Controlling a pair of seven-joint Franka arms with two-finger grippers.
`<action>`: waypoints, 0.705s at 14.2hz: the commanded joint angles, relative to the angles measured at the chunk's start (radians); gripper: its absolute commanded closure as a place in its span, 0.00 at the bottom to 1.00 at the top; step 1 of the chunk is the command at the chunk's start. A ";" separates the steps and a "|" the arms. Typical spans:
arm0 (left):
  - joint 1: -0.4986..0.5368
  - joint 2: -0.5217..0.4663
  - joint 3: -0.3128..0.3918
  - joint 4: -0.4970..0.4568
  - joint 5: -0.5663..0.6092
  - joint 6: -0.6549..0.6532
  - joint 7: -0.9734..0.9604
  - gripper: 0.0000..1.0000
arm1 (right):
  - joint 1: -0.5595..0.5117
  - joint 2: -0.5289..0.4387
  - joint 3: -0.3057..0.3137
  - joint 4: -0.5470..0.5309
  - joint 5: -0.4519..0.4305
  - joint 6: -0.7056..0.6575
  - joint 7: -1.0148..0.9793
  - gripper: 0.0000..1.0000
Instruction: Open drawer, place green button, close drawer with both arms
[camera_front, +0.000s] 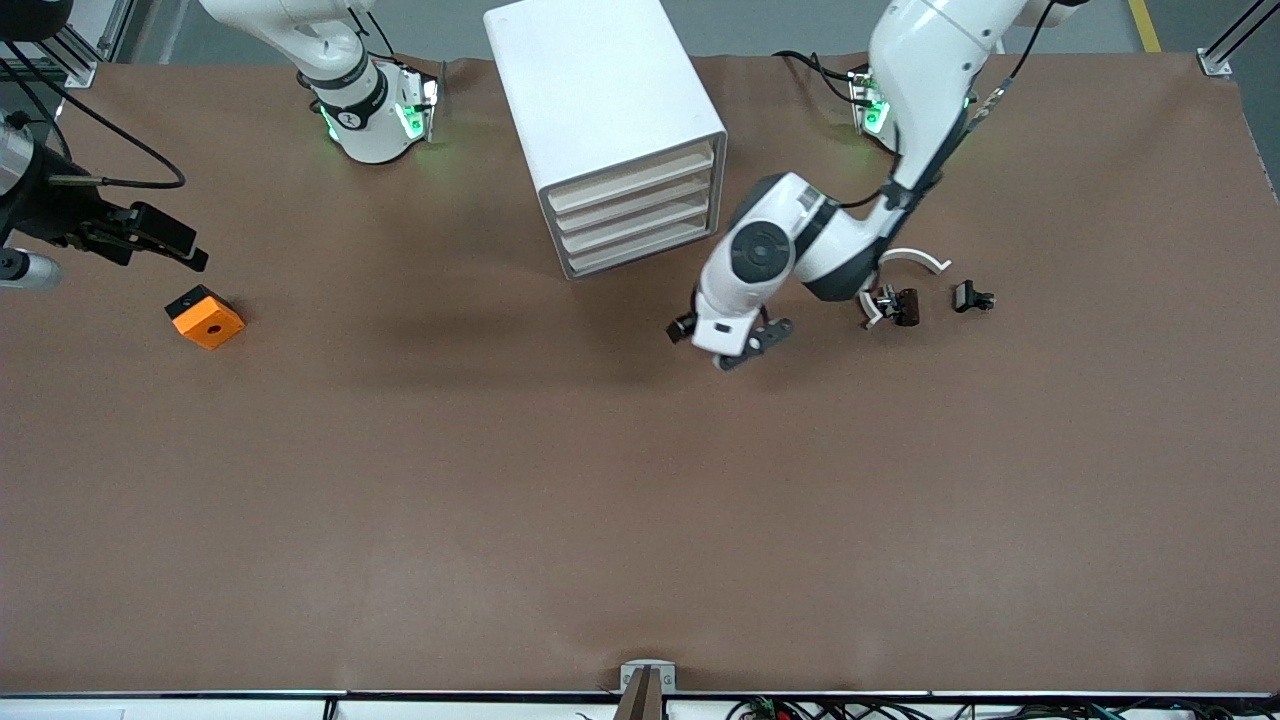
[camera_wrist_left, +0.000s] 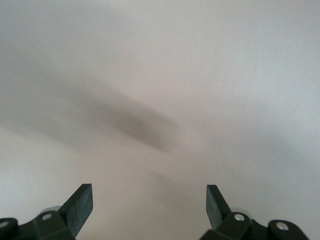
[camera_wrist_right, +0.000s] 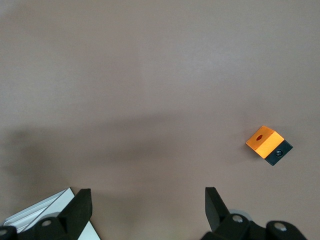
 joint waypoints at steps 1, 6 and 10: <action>0.081 -0.055 -0.007 0.070 0.094 -0.153 -0.009 0.00 | -0.016 -0.015 0.018 -0.010 -0.056 0.001 -0.010 0.00; 0.154 -0.055 -0.007 0.225 0.372 -0.379 0.009 0.00 | -0.030 -0.038 0.018 -0.015 -0.076 -0.021 -0.019 0.00; 0.206 -0.061 -0.007 0.314 0.475 -0.474 0.121 0.00 | -0.032 -0.049 0.018 -0.006 -0.092 -0.022 -0.024 0.00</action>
